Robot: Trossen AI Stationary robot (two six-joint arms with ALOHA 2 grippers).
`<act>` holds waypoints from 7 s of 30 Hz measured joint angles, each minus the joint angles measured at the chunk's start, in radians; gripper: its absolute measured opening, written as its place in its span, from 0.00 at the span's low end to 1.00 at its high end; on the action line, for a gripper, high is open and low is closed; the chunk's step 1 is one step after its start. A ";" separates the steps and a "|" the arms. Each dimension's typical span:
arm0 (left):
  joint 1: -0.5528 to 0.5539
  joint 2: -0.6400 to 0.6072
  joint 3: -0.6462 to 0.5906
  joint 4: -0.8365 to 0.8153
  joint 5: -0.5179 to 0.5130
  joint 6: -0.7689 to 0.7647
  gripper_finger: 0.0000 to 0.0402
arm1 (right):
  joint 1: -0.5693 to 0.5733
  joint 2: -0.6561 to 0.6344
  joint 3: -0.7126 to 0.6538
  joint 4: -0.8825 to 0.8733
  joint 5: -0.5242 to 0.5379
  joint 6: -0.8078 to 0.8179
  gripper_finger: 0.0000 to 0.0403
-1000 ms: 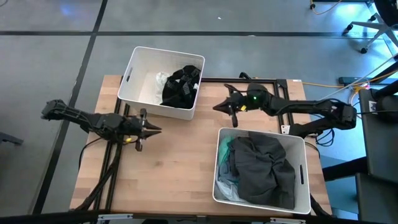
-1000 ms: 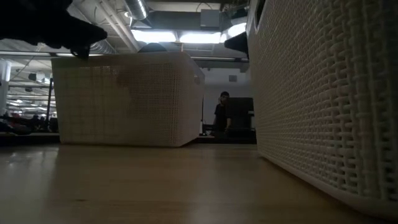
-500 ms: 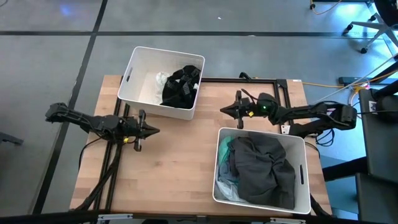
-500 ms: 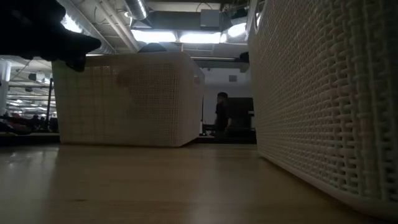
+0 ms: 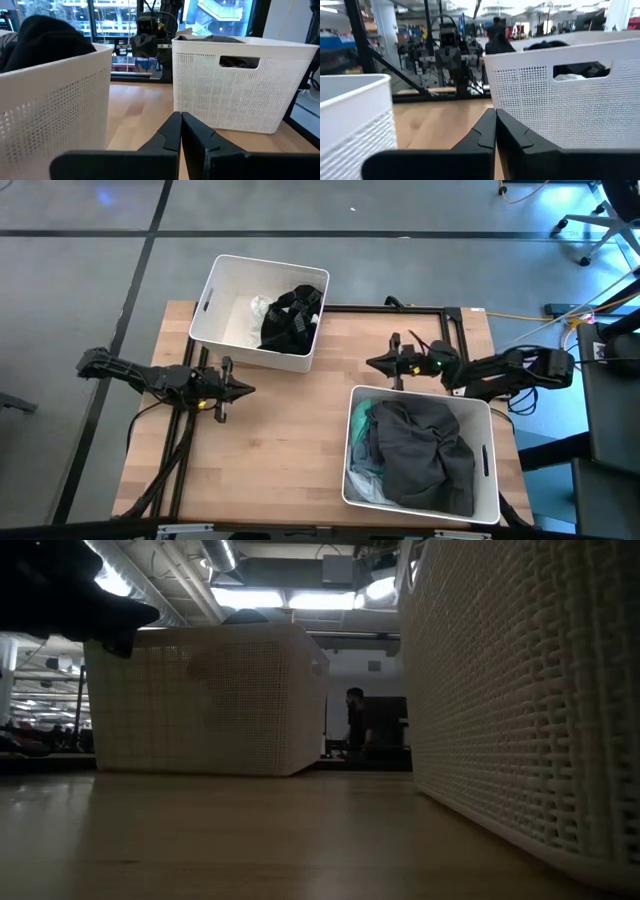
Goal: Sort clothes
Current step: Return to Home Position
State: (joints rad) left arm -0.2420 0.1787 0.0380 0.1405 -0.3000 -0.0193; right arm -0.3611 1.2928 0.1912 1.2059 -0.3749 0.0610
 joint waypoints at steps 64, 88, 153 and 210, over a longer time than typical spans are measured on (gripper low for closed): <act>0.000 -0.030 0.000 -0.076 -0.004 -0.028 0.01 | -0.216 -1.291 -0.177 -1.138 0.017 -0.029 0.04; 0.001 -0.084 -0.028 -0.077 -0.111 0.100 0.01 | -0.216 -1.288 -0.173 -1.145 0.043 -0.030 0.04; 0.001 -0.083 -0.029 -0.078 -0.112 0.131 0.01 | -0.216 -1.289 -0.172 -1.134 0.045 -0.030 0.04; 0.001 -0.083 -0.029 -0.078 -0.112 0.131 0.01 | -0.216 -1.289 -0.171 -1.134 0.045 -0.029 0.04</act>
State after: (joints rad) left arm -0.2413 0.0952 0.0093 0.0624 -0.4120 0.1122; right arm -0.5766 0.0040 0.0204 0.0718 -0.3298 0.0315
